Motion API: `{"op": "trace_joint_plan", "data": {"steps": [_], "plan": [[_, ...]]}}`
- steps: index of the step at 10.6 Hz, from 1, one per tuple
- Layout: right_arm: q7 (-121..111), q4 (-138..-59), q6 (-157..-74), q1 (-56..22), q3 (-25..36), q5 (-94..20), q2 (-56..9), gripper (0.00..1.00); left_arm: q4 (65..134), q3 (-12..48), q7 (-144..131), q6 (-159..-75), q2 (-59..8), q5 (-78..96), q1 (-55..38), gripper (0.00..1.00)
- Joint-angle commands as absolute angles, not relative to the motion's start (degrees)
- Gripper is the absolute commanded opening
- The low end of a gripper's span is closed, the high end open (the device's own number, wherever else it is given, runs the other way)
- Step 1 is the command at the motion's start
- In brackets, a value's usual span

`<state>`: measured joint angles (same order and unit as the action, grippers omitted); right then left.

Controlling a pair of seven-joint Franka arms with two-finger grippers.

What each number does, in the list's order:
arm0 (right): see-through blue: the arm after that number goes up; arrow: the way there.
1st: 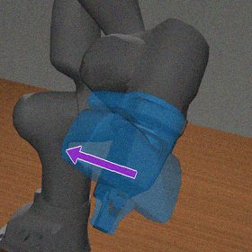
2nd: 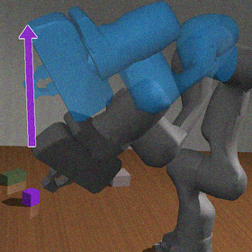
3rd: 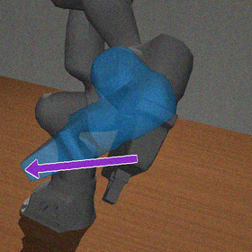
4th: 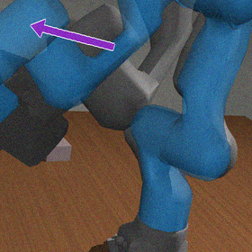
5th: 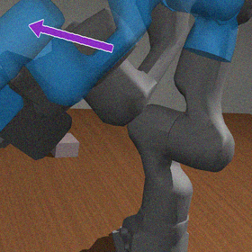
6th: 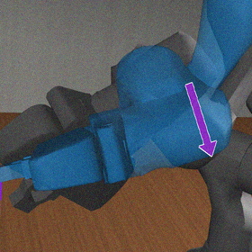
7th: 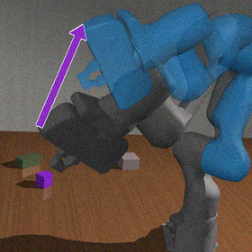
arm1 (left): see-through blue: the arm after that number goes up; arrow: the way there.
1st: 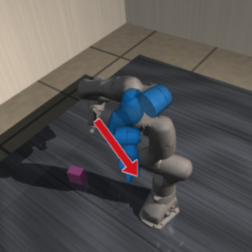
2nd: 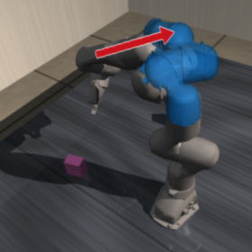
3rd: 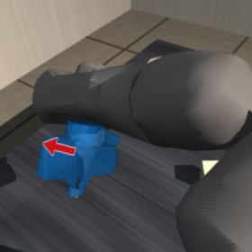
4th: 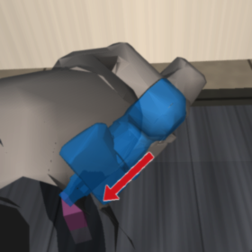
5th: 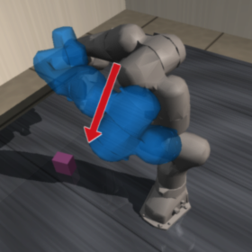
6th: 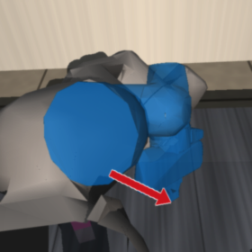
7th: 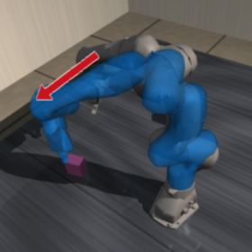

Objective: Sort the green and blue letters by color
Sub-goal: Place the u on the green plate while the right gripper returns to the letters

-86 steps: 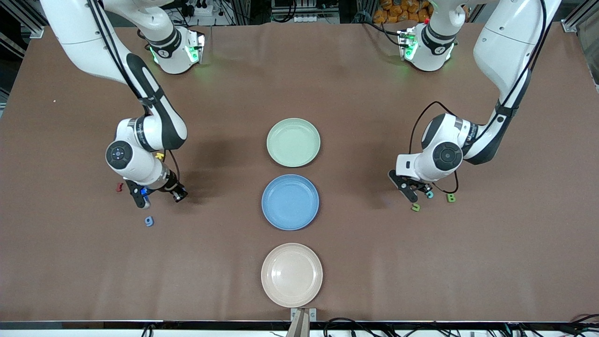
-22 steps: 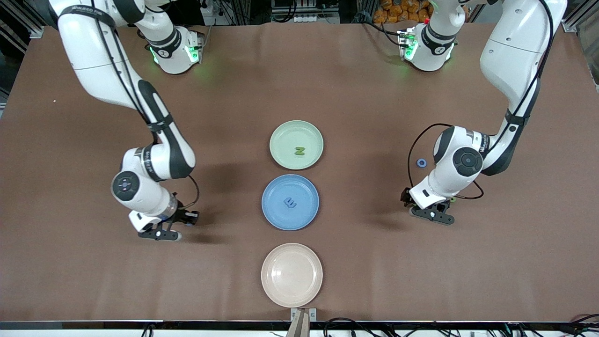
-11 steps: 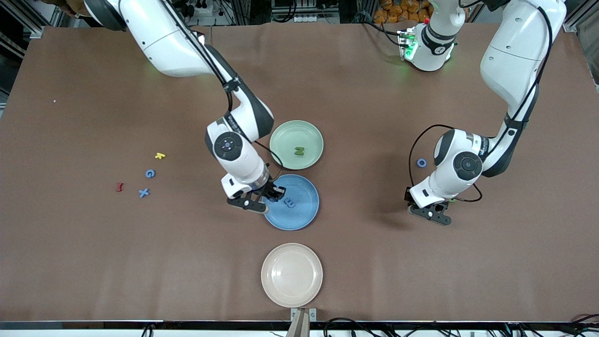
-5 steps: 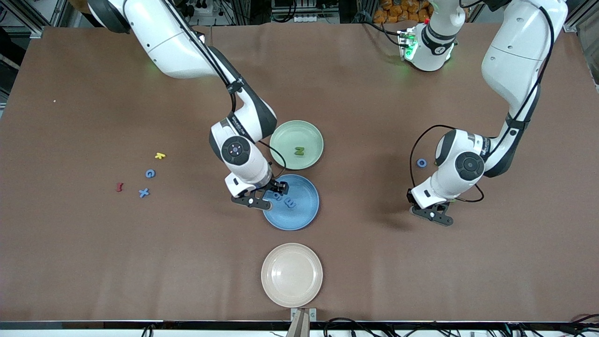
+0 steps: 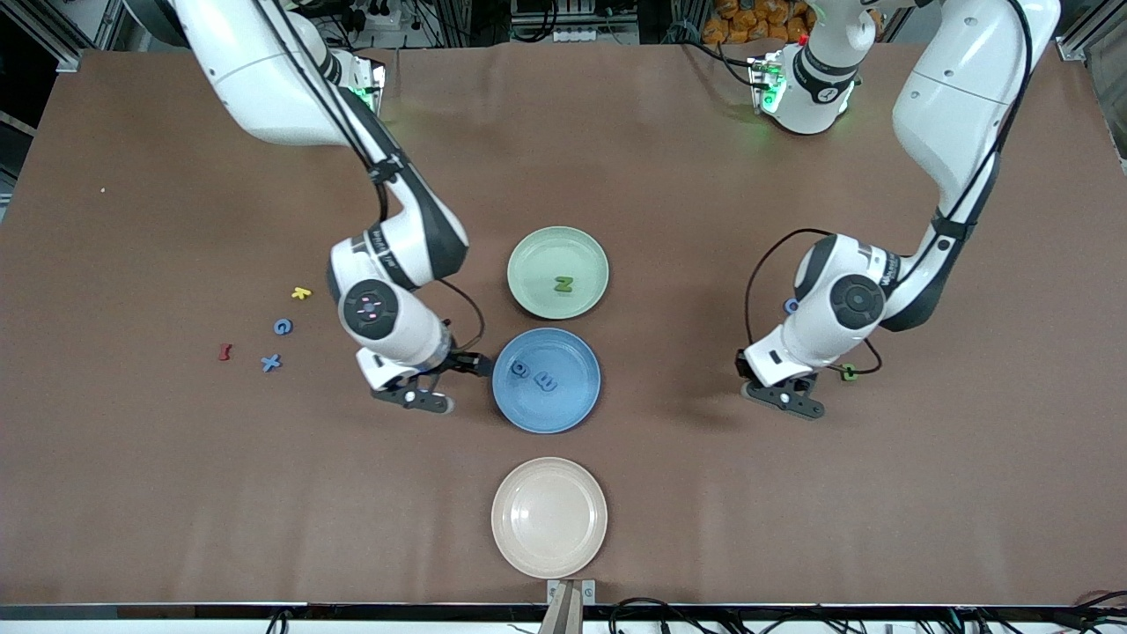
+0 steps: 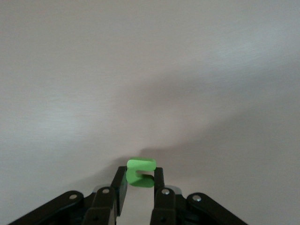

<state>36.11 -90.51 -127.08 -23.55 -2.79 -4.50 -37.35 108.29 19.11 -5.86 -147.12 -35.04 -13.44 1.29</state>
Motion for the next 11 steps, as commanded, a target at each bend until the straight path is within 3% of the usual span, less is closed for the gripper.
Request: {"op": "trace_joint_plan", "data": {"steps": [1,4,11], "plan": [[26.4,-98.2,-127.4,-17.8,-3.3,-3.8,-30.9,1.00,108.8,25.3,-19.9,-144.8,-33.3,-13.6,0.5,0.00],[13.5,-106.1,-134.1,-11.7,-2.3,-3.0,-27.3,1.00,108.5,25.5,-36.4,-144.3,-33.3,-14.2,-7.0,0.00],[-16.3,-111.4,-140.4,-1.3,2.9,-2.8,-27.3,1.00,102.0,24.9,-65.6,-144.1,-36.6,-14.3,-25.4,0.00]]}}
